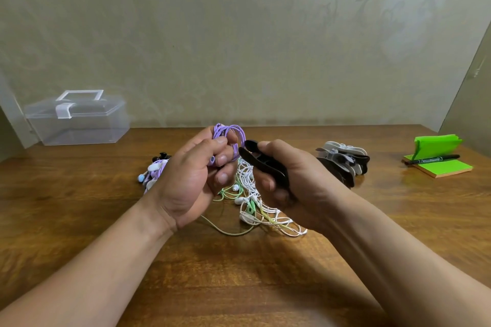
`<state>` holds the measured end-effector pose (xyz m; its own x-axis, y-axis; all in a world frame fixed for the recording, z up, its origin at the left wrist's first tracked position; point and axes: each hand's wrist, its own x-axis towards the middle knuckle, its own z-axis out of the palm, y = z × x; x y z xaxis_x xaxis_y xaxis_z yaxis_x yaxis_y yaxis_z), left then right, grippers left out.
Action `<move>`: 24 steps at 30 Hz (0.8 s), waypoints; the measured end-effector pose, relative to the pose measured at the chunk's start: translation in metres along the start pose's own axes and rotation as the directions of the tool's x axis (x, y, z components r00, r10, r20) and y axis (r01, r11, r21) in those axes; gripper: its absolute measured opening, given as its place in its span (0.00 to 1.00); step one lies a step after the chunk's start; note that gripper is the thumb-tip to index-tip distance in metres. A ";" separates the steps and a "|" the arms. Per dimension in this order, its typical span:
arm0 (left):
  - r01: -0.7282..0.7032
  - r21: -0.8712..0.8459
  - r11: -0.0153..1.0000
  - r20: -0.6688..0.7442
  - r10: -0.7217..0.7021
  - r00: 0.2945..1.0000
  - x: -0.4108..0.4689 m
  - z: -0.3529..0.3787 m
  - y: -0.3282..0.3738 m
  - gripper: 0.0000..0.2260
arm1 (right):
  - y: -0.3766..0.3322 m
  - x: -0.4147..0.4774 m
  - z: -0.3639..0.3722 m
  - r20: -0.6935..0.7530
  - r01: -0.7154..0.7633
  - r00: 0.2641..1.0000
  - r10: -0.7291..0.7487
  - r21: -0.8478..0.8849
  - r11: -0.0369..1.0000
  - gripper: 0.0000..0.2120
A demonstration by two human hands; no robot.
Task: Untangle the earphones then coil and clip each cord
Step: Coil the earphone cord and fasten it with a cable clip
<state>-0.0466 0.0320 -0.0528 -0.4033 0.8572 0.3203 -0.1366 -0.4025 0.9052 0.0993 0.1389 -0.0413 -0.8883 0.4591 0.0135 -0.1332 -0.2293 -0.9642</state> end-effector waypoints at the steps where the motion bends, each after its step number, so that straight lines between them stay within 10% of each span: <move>1: -0.008 0.018 1.000 0.008 0.007 1.000 0.000 0.000 0.000 0.06 | 0.001 0.001 0.000 -0.003 -0.009 1.000 0.009 0.025 1.000 0.13; 10: -0.074 0.128 0.989 -0.024 0.077 0.997 -0.001 0.004 -0.003 0.05 | 0.001 0.002 0.003 0.143 -0.138 0.985 0.098 0.302 0.943 0.10; 24: -0.268 0.215 0.939 -0.027 0.280 0.960 -0.004 0.013 0.002 0.10 | 0.011 0.000 0.019 -0.033 0.132 0.991 -0.131 0.036 0.991 0.14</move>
<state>-0.0335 0.0317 -0.0489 -0.4493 0.7013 0.5535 0.1748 -0.5385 0.8243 0.0892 0.1205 -0.0470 -0.8482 0.5133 0.1312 -0.2655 -0.1975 -0.9437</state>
